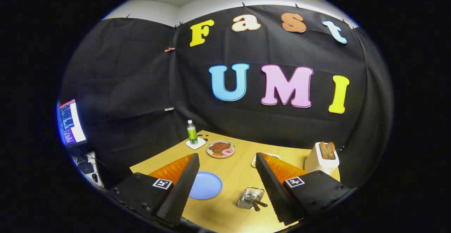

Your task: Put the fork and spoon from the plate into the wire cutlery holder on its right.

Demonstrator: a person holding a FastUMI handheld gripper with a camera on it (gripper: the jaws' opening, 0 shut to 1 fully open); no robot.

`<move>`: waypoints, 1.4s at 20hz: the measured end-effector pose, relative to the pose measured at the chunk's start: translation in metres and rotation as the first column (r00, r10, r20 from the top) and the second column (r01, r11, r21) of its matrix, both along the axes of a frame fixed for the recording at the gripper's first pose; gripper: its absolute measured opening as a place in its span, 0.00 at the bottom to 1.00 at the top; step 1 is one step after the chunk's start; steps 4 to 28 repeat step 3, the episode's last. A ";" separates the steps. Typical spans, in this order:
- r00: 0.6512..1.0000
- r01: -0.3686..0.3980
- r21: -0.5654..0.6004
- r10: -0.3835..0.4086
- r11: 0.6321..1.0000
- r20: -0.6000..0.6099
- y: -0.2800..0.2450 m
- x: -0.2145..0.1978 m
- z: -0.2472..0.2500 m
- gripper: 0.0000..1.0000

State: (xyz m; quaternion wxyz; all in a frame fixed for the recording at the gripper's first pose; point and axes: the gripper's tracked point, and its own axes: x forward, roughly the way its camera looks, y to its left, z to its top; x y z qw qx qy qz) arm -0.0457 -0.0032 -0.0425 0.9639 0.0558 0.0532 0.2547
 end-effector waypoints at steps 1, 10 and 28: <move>1.000 -0.001 -0.007 0.001 1.000 -0.003 0.001 -0.001 -0.001 1.00; 1.000 0.001 -0.013 -0.001 1.000 -0.003 0.000 -0.001 -0.002 1.00; 1.000 0.001 -0.013 -0.001 1.000 -0.003 0.000 -0.001 -0.002 1.00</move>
